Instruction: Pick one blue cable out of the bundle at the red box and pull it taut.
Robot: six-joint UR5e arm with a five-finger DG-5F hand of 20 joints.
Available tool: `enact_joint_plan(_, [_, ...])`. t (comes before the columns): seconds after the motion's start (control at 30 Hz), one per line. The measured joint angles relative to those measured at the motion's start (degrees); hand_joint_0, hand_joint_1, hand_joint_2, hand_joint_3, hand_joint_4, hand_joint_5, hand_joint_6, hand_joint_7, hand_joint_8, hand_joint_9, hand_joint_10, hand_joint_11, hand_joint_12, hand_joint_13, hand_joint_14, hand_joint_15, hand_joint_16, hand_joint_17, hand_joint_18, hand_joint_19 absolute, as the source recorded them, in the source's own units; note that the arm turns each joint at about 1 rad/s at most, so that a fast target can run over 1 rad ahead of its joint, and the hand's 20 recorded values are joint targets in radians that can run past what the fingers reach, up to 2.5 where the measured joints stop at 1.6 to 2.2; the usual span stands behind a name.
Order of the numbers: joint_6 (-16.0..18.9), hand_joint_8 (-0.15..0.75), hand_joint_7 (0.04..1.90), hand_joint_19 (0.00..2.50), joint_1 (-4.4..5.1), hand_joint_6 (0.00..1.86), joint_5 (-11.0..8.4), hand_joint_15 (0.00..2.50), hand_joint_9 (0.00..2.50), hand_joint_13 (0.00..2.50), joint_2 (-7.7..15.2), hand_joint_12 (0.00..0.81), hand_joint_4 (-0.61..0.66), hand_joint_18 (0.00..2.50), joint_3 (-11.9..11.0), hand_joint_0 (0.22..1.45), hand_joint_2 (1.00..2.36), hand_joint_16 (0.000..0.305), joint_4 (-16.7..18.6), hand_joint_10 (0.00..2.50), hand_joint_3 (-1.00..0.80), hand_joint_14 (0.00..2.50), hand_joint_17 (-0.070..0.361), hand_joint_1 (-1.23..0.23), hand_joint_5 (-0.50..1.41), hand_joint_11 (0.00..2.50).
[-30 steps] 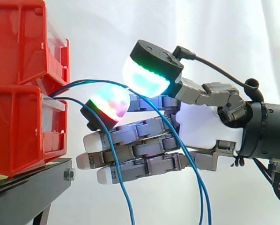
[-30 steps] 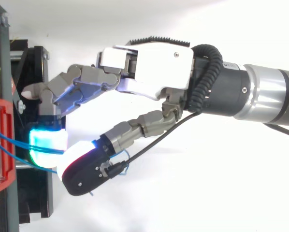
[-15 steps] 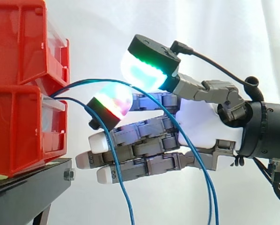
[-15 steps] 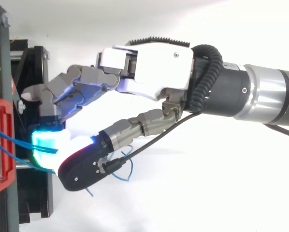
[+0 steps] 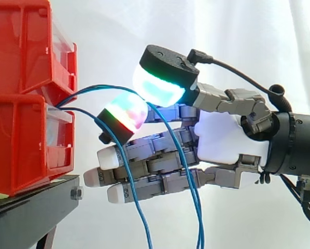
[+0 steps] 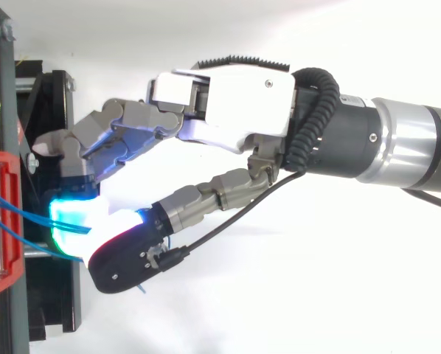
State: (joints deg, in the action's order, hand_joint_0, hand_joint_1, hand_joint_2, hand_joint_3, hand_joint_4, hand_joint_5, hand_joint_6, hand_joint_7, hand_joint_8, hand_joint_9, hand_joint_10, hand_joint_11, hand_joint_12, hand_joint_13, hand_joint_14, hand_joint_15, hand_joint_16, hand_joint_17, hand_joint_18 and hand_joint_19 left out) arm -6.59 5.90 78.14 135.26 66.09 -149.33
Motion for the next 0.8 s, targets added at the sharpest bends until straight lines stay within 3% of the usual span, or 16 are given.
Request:
enact_joint_plan(0.4, [-0.1, 0.283, 0.9, 0.03, 0.0, 0.91, 0.0, 0.07, 0.56, 0.27, 0.0, 0.359, -0.03, 0.36, 0.0, 0.83, 1.01, 0.052, 0.0, 0.01, -0.38, 0.0, 0.117, -0.96, -0.21, 0.45])
enact_joint_plan(0.73, [0.0, 0.255, 0.88, 0.0, -0.01, 0.93, 0.0, 0.04, 0.51, 0.24, 0.0, 0.355, -0.05, 0.36, 0.0, 0.84, 1.0, 0.052, 0.0, 0.01, -0.5, 0.0, 0.117, -0.97, -0.24, 0.45])
enact_joint_plan(0.8, [0.0, 0.253, 0.87, 0.0, -0.01, 0.93, 0.0, 0.04, 0.5, 0.25, 0.0, 0.355, -0.03, 0.39, 0.0, 0.78, 1.0, 0.052, 0.0, 0.01, -0.5, 0.0, 0.117, -1.0, -0.24, 0.46])
